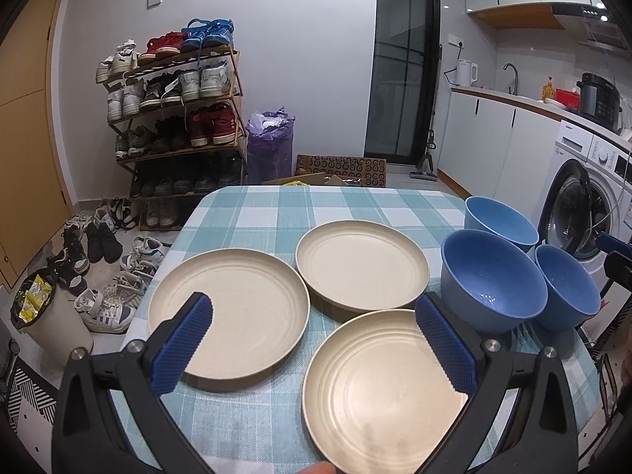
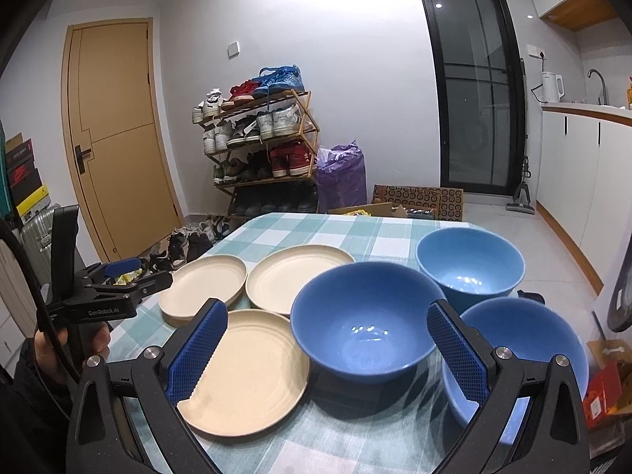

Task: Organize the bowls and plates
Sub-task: 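Move both tools forward toward the large cream plate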

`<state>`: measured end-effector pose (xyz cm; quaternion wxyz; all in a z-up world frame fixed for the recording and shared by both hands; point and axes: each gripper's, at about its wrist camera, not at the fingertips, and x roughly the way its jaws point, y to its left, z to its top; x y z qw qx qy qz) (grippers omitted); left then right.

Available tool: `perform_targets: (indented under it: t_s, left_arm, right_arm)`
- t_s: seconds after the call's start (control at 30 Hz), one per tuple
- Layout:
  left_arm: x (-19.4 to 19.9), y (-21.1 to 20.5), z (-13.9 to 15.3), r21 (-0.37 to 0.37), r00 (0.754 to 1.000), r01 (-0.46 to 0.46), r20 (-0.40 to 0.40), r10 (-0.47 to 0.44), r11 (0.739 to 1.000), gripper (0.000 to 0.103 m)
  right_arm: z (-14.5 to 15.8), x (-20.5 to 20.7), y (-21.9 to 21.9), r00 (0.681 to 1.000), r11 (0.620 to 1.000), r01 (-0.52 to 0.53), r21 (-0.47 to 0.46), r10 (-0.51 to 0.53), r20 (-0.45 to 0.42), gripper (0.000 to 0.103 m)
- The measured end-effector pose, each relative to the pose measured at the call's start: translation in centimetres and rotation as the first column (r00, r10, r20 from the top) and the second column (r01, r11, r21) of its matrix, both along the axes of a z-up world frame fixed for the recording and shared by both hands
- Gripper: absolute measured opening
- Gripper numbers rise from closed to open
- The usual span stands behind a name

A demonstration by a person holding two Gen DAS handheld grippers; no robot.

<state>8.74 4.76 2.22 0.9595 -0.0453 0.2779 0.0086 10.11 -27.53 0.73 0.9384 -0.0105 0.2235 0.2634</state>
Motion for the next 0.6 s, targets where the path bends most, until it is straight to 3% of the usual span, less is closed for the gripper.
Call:
perform_targets:
  t_s: [0.47, 0.6]
  left_arm:
    - [2.5, 0.6, 1.9, 0.016, 1.0, 0.01, -0.01, -0.01, 1.0, 0.103]
    - [3.4, 1.2, 2.2, -0.018, 0.999, 0.023, -0.028, -0.023, 1.0, 0.103]
  right_arm:
    - [4.0, 3.1, 0.1, 1.0, 0.999, -0.022, -0.045, 0.022, -0.012, 0.103]
    - [4.7, 4.3, -0.1, 0.999, 0.998, -0.028, -0.051, 0.026, -0.028, 0.103]
